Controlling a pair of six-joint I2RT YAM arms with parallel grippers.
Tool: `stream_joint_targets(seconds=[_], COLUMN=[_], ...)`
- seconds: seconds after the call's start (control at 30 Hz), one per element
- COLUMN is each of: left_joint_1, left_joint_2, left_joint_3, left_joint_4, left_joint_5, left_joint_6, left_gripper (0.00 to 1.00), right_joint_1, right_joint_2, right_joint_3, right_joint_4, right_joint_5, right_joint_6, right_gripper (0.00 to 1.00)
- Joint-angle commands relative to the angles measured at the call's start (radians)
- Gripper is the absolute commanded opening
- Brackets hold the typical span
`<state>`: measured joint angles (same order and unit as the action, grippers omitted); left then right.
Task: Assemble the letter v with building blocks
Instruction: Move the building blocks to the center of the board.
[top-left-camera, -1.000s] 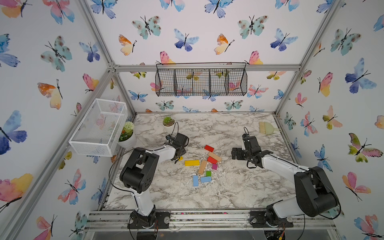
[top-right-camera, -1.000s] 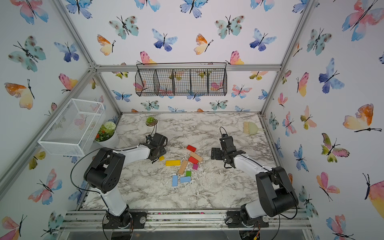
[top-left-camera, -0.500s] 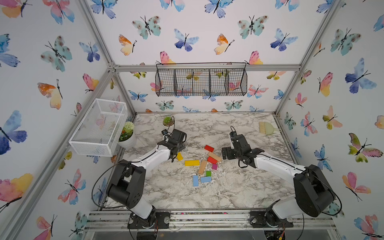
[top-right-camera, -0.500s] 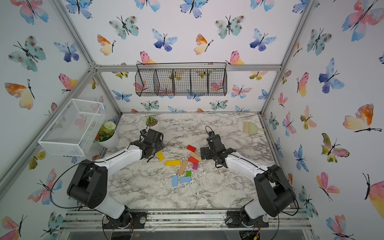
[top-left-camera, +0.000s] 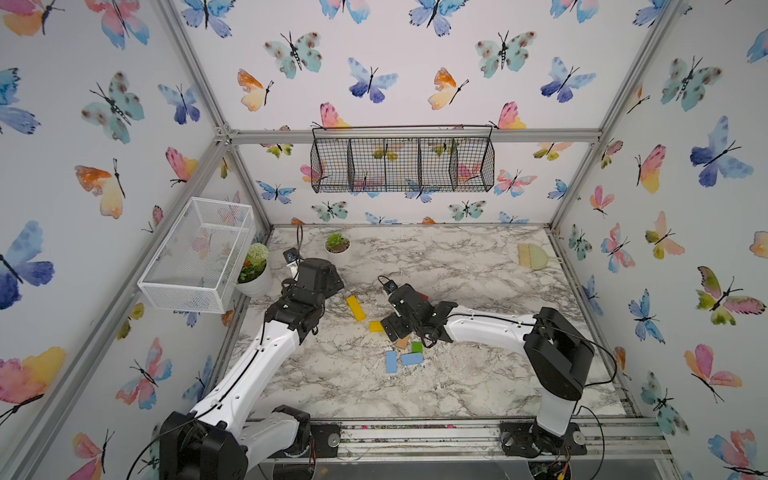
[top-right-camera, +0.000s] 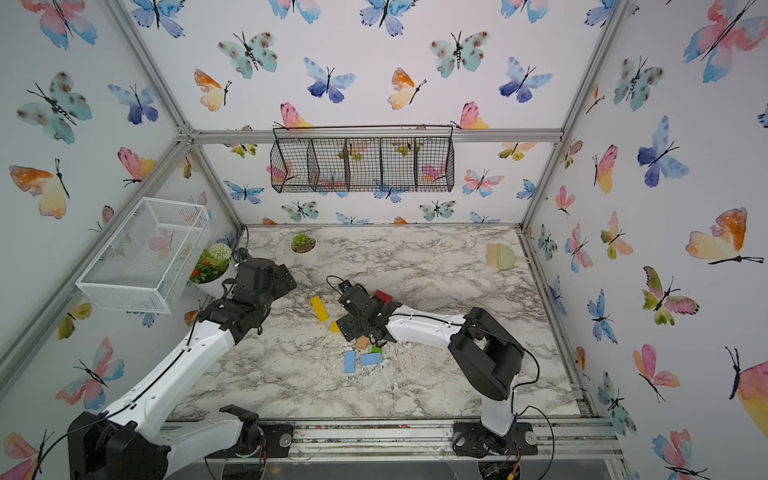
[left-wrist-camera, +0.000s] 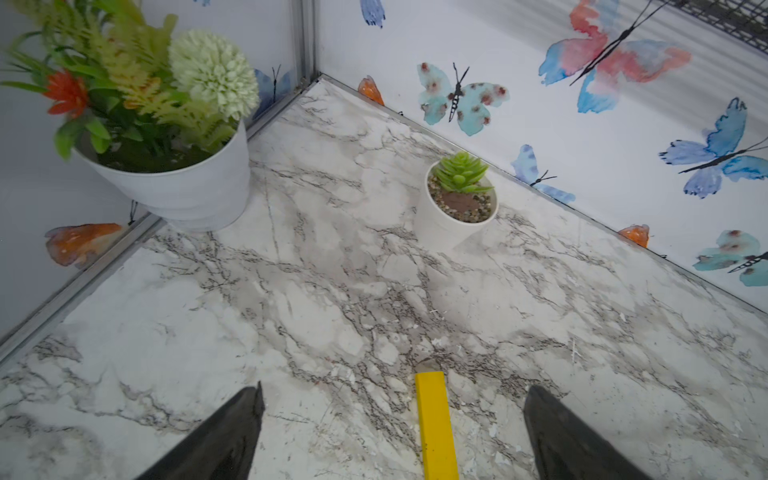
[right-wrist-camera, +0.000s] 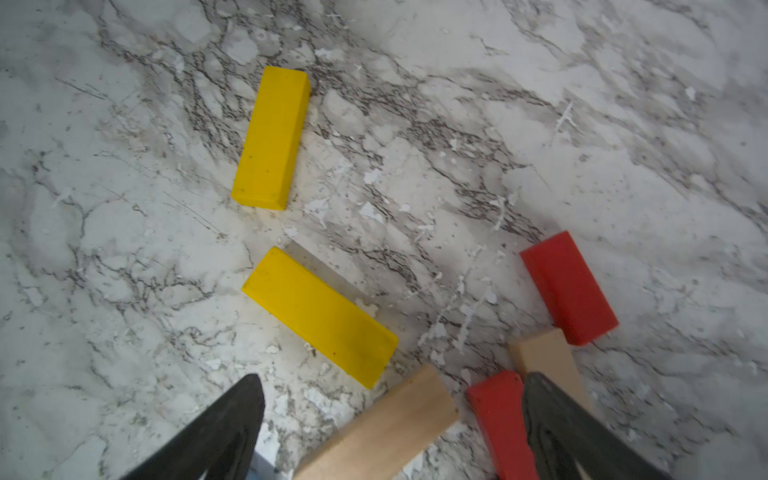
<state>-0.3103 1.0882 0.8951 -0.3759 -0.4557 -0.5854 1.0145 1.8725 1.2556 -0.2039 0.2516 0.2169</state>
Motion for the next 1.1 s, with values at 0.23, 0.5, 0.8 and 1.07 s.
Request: stream_joint_targets(seconds=[0.23, 0.5, 0.8, 1.07], left_joint_1=[0.071, 0.073, 0.073, 0.073], left_joint_2=[-0.167, -0.155, -0.163, -0.166], left_joint_3=[-0.079, -0.081, -0.097, -0.099], left_joint_4=[0.005, -0.005, 0.002, 0.002], left_joint_5=[0.025, 0.031, 0.043, 0.051], left_joint_6=[0.055, 0.046, 0.045, 0.045], left_gripper=[0.98, 0.98, 0.98, 0.98], right_joint_1=[0.048, 0.051, 0.050, 0.030], right_joint_2=[0.202, 0.265, 0.341, 0.382], right_joint_3=[0.207, 0.253, 0.322, 0.364], right_joint_4=[-0.181, -0.210, -0.240, -0.283], right_joint_5=[0.026, 0.073, 0.145, 0.168], right_joint_6=[-0.037, -0.034, -0.018, 0.023], right_gripper=[0.98, 0.98, 0.98, 0.98])
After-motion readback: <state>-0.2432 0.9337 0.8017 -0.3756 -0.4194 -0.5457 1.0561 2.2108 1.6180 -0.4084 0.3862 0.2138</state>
